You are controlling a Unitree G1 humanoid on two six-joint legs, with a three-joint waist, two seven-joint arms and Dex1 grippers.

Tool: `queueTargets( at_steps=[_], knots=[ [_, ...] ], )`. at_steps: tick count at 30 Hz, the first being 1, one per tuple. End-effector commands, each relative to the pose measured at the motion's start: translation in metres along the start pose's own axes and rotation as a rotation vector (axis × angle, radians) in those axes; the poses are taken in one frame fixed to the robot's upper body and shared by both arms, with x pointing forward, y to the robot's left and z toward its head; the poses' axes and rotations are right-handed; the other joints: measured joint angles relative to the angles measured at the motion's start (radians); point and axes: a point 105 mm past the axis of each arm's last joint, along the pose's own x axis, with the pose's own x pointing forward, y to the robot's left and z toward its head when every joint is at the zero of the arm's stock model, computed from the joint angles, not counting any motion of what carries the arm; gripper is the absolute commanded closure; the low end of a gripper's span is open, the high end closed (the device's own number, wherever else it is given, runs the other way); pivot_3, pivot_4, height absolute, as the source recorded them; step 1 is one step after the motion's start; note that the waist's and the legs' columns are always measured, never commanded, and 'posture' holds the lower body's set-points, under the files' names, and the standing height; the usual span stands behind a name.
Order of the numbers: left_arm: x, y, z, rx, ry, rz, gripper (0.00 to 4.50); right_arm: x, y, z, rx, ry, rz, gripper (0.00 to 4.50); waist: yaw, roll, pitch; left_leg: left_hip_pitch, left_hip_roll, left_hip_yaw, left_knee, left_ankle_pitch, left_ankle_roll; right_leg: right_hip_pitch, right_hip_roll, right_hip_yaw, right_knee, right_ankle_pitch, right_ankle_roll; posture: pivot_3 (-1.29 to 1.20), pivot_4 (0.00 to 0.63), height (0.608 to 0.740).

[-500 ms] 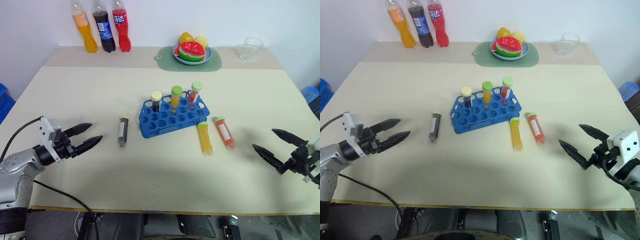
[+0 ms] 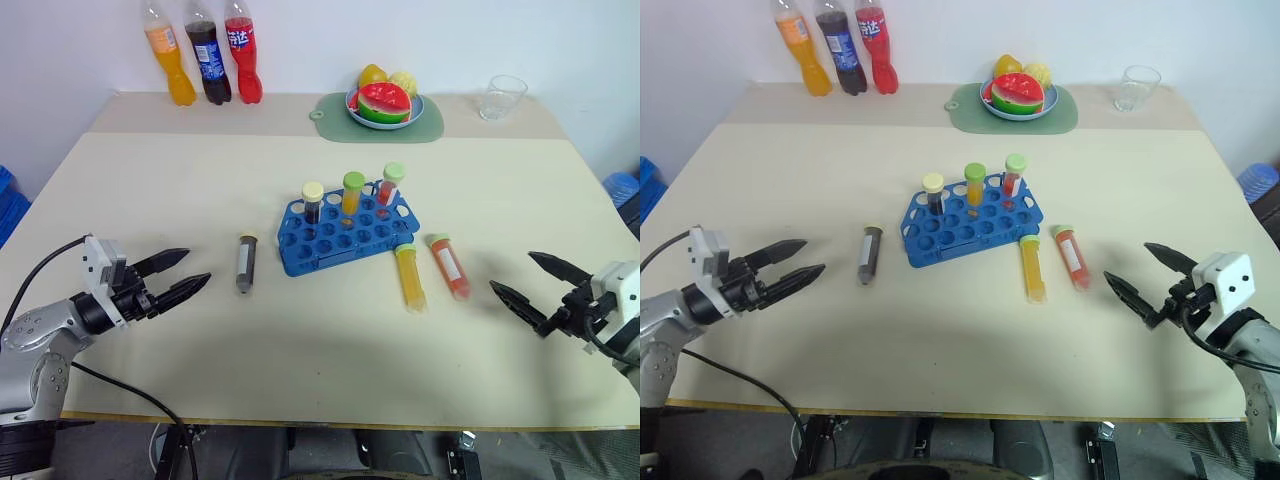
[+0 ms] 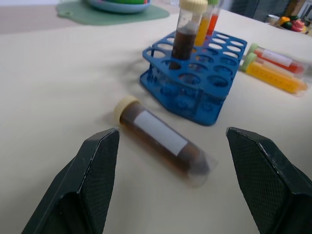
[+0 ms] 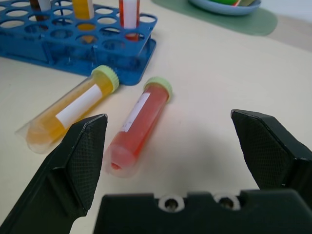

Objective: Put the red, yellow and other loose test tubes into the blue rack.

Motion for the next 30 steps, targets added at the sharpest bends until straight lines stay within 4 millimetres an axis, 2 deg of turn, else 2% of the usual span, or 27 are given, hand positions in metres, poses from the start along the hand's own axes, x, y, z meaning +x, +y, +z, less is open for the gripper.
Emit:
queueTargets(
  at_steps=[1, 10, 16, 20, 25, 30],
  knots=[
    [0.002, -0.001, 0.017, 0.062, -0.049, -0.01, 0.91, 0.002, -0.006, 0.008, -0.028, -0.028, -0.017, 0.0, 0.0, 0.0, 0.0, 0.0, 0.0, 0.0, 0.0, 0.0, 0.0, 0.0, 0.0, 0.0, 0.0, 0.0, 0.0, 0.0, 0.15, 0.74],
    [0.02, -0.018, 0.027, 0.077, -0.102, -0.092, 0.91, 0.02, -0.012, 0.025, 0.0, -0.081, 0.001, 0.0, -0.001, 0.0, 0.0, 0.0, 0.0, 0.0, 0.0, 0.0, 0.0, 0.0, 0.0, 0.0, 0.0, 0.001, 0.001, 0.0, 0.15, 0.74],
    [0.036, -0.039, 0.033, 0.114, -0.109, -0.234, 0.91, 0.04, -0.027, 0.026, 0.061, 0.096, -0.093, 0.0, -0.001, 0.0, 0.0, 0.0, -0.001, 0.0, 0.0, 0.0, 0.0, 0.0, 0.0, 0.0, 0.001, 0.001, 0.001, 0.0, 0.15, 0.74],
    [0.041, -0.047, 0.026, 0.151, -0.06, -0.325, 0.91, 0.057, -0.021, 0.028, 0.15, 0.25, -0.074, 0.0, -0.005, 0.0, 0.0, -0.001, -0.001, 0.0, 0.0, 0.0, 0.0, -0.002, 0.0, 0.0, 0.001, 0.0, 0.0, 0.0, 0.15, 0.74],
    [0.049, -0.047, 0.025, 0.159, -0.058, -0.368, 0.91, 0.08, -0.023, 0.03, 0.266, 0.391, -0.131, 0.0, -0.004, 0.0, 0.0, -0.001, -0.001, 0.0, 0.0, 0.0, 0.0, -0.002, 0.001, 0.0, 0.001, 0.0, 0.0, 0.0, 0.15, 0.74],
    [0.05, -0.053, 0.024, 0.158, -0.055, -0.397, 0.91, 0.089, -0.018, 0.038, 0.353, 0.465, -0.11, 0.0, 0.001, 0.0, 0.0, -0.003, -0.001, 0.0, -0.001, 0.0, 0.001, -0.004, 0.0, 0.0, 0.001, 0.002, 0.003, 0.0, 0.15, 0.74]
  ],
)
